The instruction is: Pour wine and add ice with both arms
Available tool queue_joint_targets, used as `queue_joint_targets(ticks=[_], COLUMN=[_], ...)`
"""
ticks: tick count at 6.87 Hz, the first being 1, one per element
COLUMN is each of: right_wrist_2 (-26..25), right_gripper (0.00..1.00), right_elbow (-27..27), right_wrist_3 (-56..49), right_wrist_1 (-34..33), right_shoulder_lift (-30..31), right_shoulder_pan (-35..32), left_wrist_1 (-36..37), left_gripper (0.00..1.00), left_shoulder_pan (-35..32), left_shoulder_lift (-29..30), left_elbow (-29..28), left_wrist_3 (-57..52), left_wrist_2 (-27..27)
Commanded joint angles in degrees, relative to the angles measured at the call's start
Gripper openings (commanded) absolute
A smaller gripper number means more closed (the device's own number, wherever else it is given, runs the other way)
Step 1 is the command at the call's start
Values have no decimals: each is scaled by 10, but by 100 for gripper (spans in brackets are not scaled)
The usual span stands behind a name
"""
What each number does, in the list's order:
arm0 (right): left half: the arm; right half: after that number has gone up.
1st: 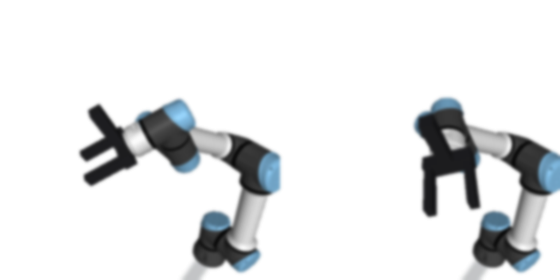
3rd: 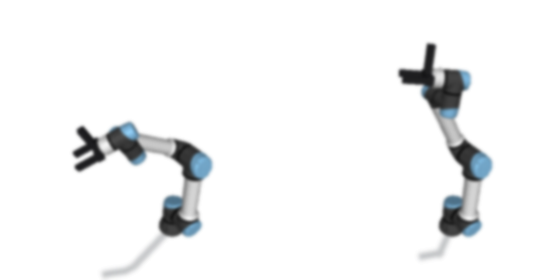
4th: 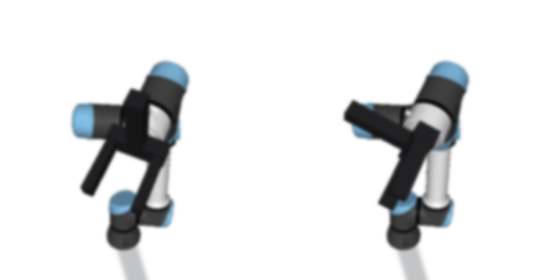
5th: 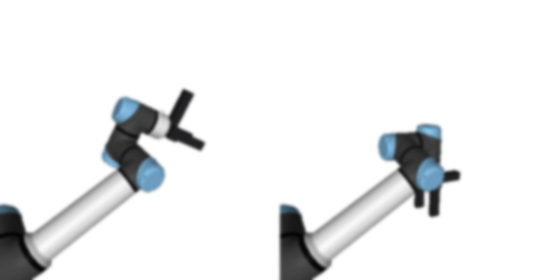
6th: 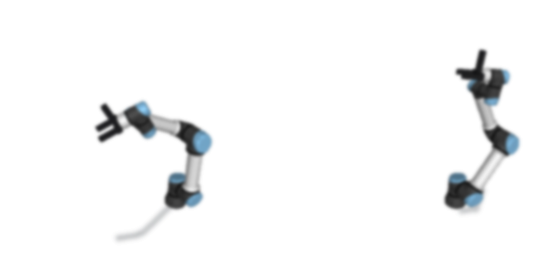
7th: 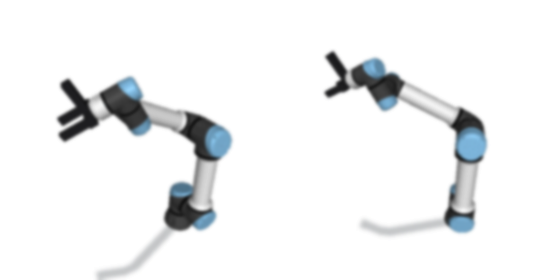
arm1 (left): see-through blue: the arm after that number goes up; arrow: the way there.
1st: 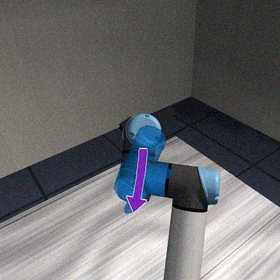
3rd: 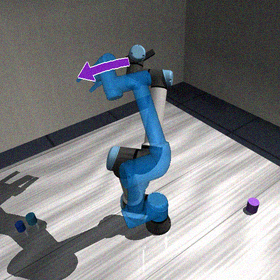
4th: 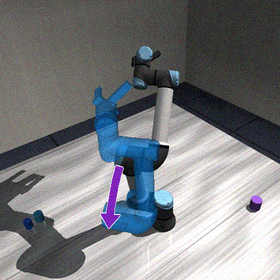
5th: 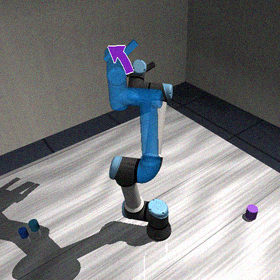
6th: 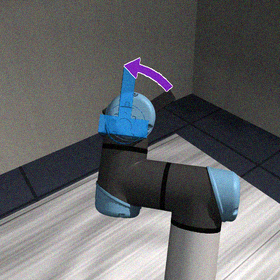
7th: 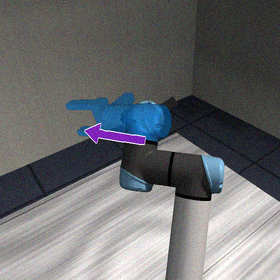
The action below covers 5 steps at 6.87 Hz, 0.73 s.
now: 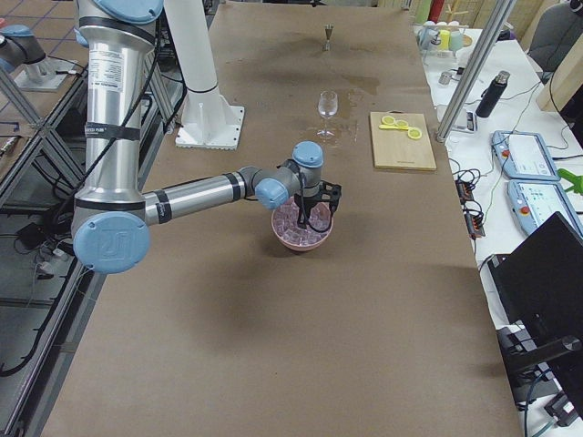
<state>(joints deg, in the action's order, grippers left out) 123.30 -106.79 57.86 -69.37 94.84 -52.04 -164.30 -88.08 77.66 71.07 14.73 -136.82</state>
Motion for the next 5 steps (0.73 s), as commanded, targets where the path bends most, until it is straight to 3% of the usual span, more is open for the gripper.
queue_joint_targets(ticks=[1,3,5], right_wrist_2=[-2,-2,-2], right_gripper=[54,53,49], right_elbow=[4,4,5], right_wrist_3=[0,1,2], right_wrist_1=[1,1,1], right_shoulder_lift=[2,0,1], right_shoulder_pan=[7,13,14], left_wrist_1=[-21,-99,-153], left_gripper=[97,97,97], left_shoulder_pan=[27,110,142], left_shoulder_lift=[2,5,0], left_elbow=[-1,-1,-3], left_wrist_3=[-6,-6,-6], left_wrist_2=[9,14,11])
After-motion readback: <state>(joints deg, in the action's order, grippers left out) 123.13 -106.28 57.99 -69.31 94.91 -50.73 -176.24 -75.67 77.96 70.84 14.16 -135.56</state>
